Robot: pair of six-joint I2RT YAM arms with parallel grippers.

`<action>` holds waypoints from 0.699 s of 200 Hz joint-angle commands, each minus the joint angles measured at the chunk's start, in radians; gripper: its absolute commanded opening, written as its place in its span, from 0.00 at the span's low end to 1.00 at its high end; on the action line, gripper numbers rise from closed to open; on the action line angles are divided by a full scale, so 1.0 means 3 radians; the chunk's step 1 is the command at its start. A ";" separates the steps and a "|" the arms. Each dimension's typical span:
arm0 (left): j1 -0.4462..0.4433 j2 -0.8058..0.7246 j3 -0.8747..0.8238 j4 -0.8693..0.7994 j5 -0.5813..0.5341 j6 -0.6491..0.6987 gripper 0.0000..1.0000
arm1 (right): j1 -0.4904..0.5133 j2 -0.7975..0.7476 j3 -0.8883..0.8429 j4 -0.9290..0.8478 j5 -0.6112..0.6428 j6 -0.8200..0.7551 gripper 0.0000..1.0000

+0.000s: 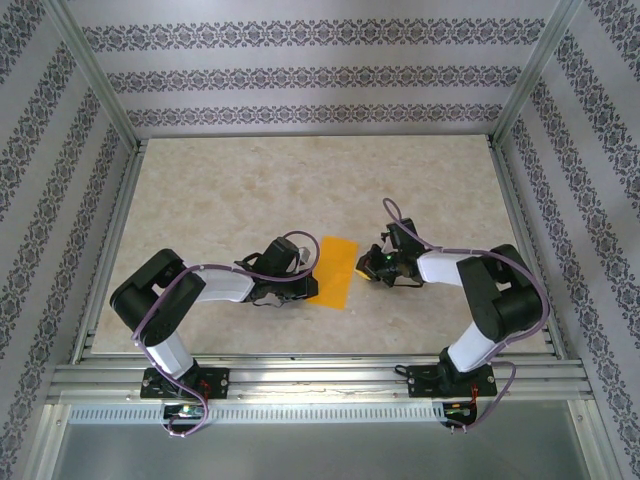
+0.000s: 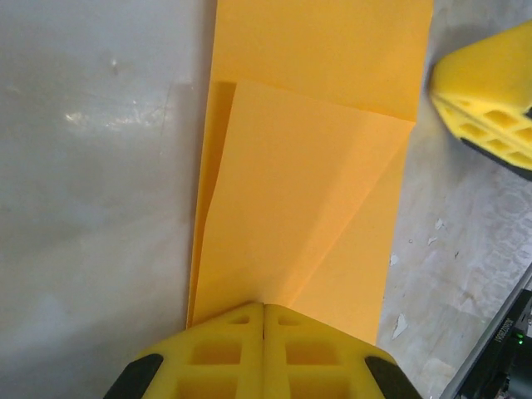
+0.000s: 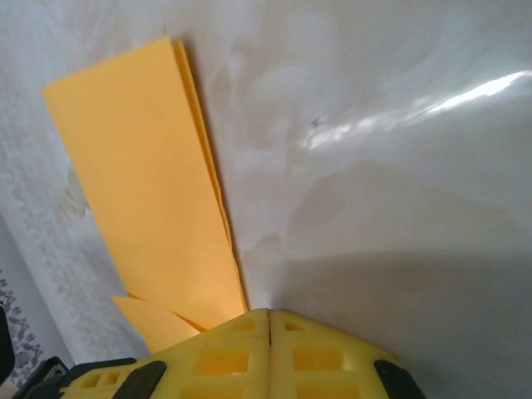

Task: Fold a paper plane with a square sheet of paper (pick it up from the middle)
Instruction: Fold the triangle a second time at the center of the table.

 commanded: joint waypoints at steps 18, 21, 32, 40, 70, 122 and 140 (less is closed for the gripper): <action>-0.0060 0.0128 -0.0115 -0.0253 -0.0134 -0.0357 0.00 | 0.0037 -0.0376 -0.0077 0.0006 0.0041 -0.0089 0.07; -0.0067 0.0123 -0.0122 -0.0229 -0.0158 -0.0423 0.00 | 0.0047 -0.0402 -0.0073 -0.0004 0.0039 -0.0095 0.08; -0.0116 0.0105 -0.0167 -0.0042 -0.0213 -0.0639 0.00 | 0.0066 -0.0483 -0.0062 -0.0077 0.0002 -0.0112 0.12; -0.0161 0.0084 -0.0185 0.0116 -0.0256 -0.0798 0.00 | 0.0079 -0.0519 -0.0048 -0.0145 -0.0026 -0.0134 0.15; -0.0383 0.0031 -0.0088 0.0389 -0.0508 -0.1245 0.02 | 0.0123 -0.0555 -0.0066 -0.0294 -0.0115 -0.0129 0.19; -0.0272 -0.0471 -0.0058 0.0193 -0.0593 -0.0741 0.18 | 0.0378 -0.0667 -0.0102 -0.0542 0.0018 -0.0013 0.22; -0.0196 -0.0473 0.0188 -0.0154 -0.0447 -0.0375 0.22 | 0.0459 -0.0757 -0.0156 -0.0596 0.0107 0.0053 0.26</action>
